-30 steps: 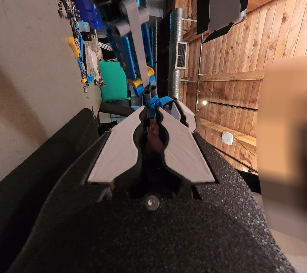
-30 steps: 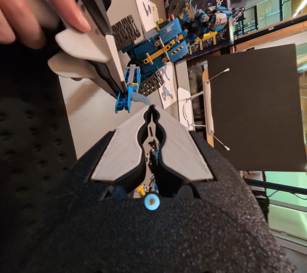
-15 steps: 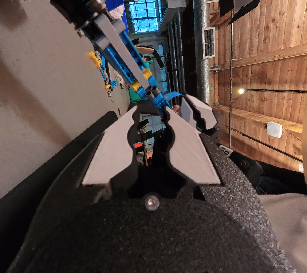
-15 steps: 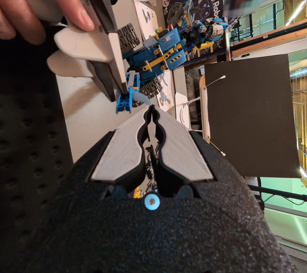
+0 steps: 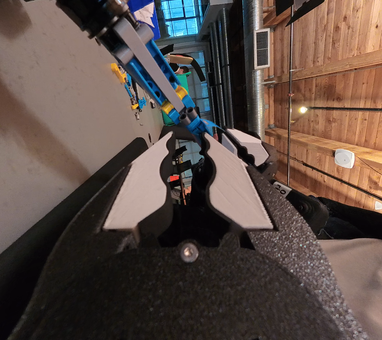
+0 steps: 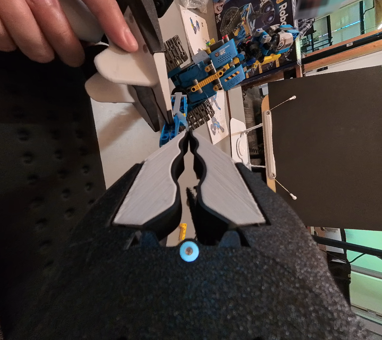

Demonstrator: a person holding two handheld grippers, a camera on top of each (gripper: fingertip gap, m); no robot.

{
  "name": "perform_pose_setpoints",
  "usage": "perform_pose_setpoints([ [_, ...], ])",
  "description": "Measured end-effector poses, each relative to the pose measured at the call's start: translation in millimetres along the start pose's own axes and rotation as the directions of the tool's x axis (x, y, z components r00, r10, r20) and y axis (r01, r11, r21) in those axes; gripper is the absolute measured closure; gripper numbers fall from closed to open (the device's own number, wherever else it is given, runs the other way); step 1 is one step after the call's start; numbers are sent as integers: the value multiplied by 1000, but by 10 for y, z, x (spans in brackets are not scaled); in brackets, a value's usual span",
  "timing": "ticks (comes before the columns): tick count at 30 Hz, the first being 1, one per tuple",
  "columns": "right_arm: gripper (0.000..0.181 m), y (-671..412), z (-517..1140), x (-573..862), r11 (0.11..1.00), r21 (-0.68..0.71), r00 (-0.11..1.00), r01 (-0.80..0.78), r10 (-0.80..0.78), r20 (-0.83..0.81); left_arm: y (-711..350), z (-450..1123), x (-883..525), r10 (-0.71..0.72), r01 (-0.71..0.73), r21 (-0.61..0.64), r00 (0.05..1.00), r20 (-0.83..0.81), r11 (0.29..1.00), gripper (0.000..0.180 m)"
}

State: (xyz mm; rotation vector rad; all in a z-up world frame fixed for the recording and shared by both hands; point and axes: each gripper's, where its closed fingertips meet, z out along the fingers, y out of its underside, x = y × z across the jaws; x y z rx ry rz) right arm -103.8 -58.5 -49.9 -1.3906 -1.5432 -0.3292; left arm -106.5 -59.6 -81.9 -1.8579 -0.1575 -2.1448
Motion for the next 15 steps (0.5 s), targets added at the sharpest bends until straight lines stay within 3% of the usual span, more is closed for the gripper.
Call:
perform_pose_setpoints([
  [15, 181, 52, -28, -49, 1000, -10, 1000, 8, -8, 25, 2, 5, 2, -3, 3, 0, 1000, -4, 1000, 158],
])
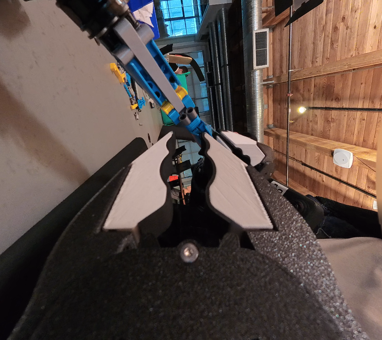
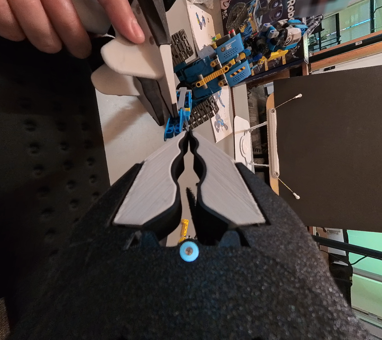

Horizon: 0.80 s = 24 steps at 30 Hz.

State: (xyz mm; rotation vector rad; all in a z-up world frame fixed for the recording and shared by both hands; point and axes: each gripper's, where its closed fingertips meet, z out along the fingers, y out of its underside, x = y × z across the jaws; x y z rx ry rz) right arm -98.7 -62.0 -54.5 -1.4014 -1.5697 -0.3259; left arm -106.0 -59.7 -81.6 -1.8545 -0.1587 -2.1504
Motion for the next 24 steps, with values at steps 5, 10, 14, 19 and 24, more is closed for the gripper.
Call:
perform_pose_setpoints([
  [5, 181, -3, -3, -7, 1000, 2, 1000, -3, 3, 2, 2, 2, -2, -1, 1, 0, 1000, -1, 1000, 158],
  [10, 181, -8, -17, -13, 1000, 8, 1000, 0, 0, 4, 3, 5, -4, -4, 4, 0, 1000, -1, 1000, 158],
  [14, 181, 6, -16, -14, 1000, 7, 1000, -6, 6, 7, 4, 9, -6, -6, 6, -1, 1000, -1, 1000, 158],
  [19, 181, 16, -19, -19, 1000, 9, 1000, -8, 8, 10, 6, 12, -9, -8, 8, -1, 1000, -1, 1000, 158],
  [24, 181, 18, -19, -23, 1000, 8, 1000, -9, 9, 12, 8, 11, -10, -10, 10, -2, 1000, 0, 1000, 158],
])
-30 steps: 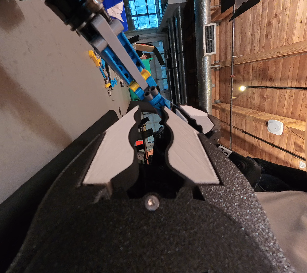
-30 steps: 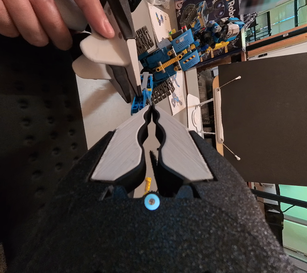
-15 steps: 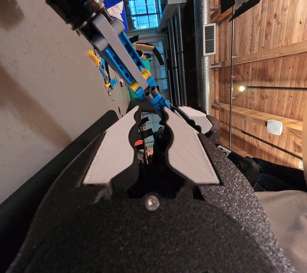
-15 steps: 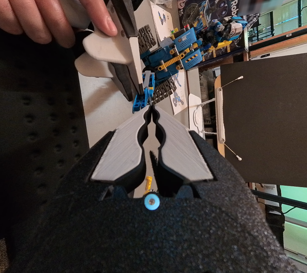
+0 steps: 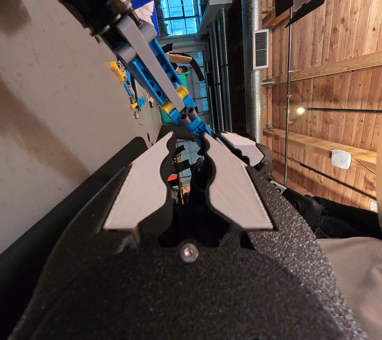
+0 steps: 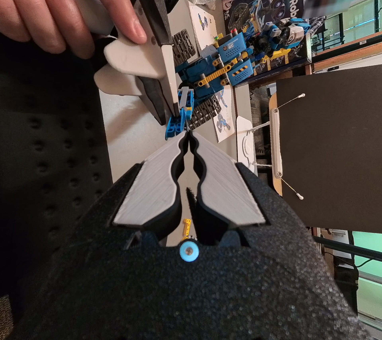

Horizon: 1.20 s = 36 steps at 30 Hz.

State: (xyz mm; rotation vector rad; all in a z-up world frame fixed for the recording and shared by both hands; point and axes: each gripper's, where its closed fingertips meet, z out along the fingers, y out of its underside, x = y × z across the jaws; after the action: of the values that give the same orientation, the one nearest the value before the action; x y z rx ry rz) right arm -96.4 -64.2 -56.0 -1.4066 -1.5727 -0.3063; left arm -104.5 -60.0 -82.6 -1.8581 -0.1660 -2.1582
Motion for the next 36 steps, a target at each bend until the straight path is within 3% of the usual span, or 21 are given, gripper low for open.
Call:
perform_pose_setpoints([
  [19, 181, 6, -14, -3, 1000, 22, 1000, 3, -3, 5, 1, 2, -4, -10, 10, 1, 1000, -5, 1000, 158],
  [36, 181, 21, -22, -15, 992, 49, 991, 119, -122, 51, 3, -2, -9, -20, 20, -1, 1000, -6, 1000, 158],
])
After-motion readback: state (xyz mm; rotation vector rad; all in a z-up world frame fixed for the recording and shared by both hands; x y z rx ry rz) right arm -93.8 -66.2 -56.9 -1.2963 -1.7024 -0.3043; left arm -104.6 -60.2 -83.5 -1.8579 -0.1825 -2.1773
